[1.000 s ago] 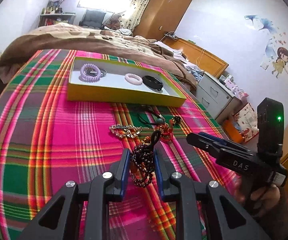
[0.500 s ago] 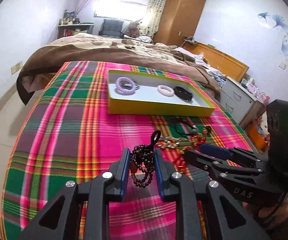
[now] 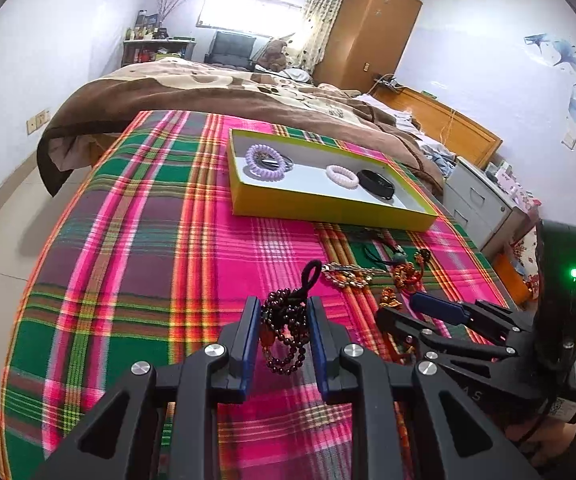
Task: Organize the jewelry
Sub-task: 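Lift the dark beaded necklace with the left tool while the right reaches the red beaded necklace, then grasp the red tassel necklace with the right tool while the left carries the dark necklace toward the box, then carry both necklaces into the yellow box and lower them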
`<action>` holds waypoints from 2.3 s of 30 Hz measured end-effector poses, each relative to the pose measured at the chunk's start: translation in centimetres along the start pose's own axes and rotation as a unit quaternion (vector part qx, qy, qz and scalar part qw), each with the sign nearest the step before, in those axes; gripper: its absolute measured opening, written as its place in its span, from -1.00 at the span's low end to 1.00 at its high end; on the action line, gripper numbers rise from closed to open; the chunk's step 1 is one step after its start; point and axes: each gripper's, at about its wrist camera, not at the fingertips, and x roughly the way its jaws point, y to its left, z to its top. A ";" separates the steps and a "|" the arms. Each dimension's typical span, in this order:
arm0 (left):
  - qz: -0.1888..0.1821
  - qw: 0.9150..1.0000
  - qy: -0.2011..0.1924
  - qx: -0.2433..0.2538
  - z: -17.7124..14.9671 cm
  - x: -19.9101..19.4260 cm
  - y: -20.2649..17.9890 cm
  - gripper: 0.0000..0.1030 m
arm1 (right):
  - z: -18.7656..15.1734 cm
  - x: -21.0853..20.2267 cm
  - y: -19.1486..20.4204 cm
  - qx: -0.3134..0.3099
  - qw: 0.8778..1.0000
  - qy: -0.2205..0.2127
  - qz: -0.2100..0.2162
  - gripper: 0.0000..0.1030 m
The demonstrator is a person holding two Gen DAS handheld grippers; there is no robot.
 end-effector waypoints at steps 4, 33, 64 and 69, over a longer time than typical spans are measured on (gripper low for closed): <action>-0.006 1.000 0.005 0.005 -0.2 0.4 -0.5 -0.54 | -0.6 -0.7 -1.4 0.016 1.000 -0.004 -0.004 -0.02; -0.007 0.999 0.029 0.020 0.2 2.1 -2.4 -0.54 | -0.7 -0.5 -0.2 -0.033 0.999 -0.017 0.007 -0.76; -0.038 0.999 0.021 0.021 9.1 6.1 -3.6 -0.54 | 6.8 -2.2 -7.0 0.044 0.996 -0.075 0.022 -0.77; -0.032 0.999 0.025 0.022 11.0 8.0 -3.6 -0.54 | 8.5 -0.9 -8.2 0.048 0.996 -0.071 0.018 -0.77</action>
